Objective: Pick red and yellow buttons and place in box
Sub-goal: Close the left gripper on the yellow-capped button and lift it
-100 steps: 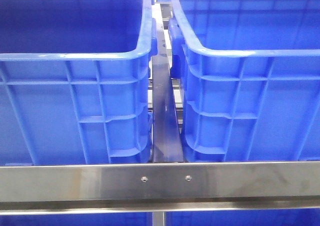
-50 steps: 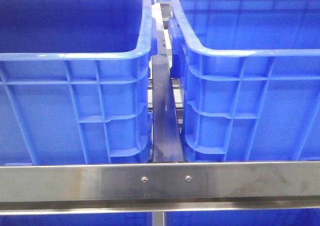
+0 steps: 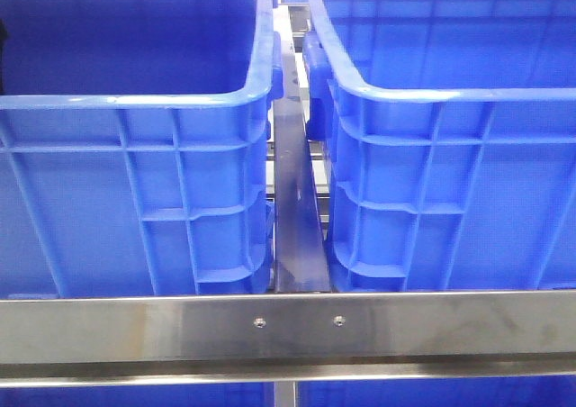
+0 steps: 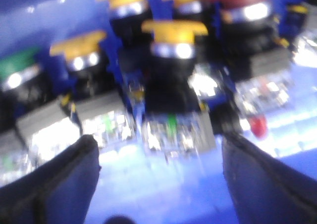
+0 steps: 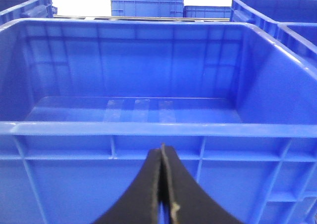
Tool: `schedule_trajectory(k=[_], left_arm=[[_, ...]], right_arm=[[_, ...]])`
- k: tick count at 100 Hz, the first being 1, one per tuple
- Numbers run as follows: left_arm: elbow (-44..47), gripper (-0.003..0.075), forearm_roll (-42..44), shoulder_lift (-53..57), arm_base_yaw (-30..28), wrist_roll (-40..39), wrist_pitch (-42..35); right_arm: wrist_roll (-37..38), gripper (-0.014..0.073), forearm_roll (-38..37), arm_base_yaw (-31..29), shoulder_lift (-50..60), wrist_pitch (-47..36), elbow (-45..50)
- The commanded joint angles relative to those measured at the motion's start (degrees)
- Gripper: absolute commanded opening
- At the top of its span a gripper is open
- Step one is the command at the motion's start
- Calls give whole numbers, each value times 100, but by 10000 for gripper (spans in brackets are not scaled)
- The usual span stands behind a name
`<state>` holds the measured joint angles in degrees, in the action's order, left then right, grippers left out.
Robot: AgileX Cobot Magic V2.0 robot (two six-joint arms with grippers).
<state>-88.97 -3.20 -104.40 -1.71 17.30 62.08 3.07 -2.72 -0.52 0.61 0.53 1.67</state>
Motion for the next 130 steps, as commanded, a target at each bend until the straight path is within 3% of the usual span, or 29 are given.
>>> schedule_trajectory(k=[1, 59, 68, 85, 97, 119, 130], left_arm=[[-304, 494, -75, 98, 61, 37, -136], [-376, 488, -322, -362, 99, 153, -318], [-376, 428, -322, -362, 99, 153, -341], [-376, 192, -322, -362, 99, 153, -346], [-389, 80, -322, -362, 99, 153, -368], [-401, 66, -379, 30, 99, 197, -371], [-401, 66, -758, 397, 99, 652, -328]], right_arm=[[-15, -62, -68, -35, 134, -421, -98], [-15, -62, -68, -35, 134, -421, -98], [-15, -62, -68, -35, 134, -421, -98], [-15, -62, -68, -35, 134, -421, -98], [-15, -62, -68, -35, 134, -421, -98], [-15, -62, -68, -35, 134, -421, -98], [-15, -62, -68, -35, 134, -421, -98]])
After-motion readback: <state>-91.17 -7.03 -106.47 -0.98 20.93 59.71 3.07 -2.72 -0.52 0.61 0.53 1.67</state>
